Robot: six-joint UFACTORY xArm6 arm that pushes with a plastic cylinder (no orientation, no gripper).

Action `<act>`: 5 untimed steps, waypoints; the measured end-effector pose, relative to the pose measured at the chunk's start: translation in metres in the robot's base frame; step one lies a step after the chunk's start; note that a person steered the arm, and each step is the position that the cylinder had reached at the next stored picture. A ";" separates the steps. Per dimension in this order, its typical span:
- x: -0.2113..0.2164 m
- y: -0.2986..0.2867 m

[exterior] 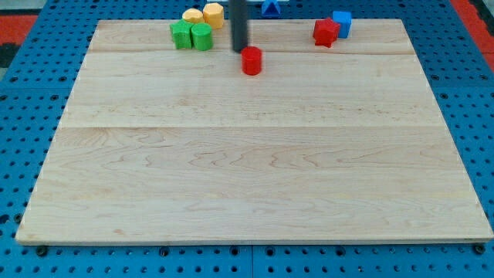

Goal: Push the red circle into the red star

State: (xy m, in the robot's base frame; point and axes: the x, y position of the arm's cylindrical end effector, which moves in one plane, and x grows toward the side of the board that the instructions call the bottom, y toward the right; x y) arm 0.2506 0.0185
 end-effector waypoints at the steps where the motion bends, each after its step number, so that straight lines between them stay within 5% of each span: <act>1: 0.030 -0.047; 2: 0.047 -0.092; 3: 0.067 -0.052; 5: 0.015 0.065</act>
State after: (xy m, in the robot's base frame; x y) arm 0.2655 0.0836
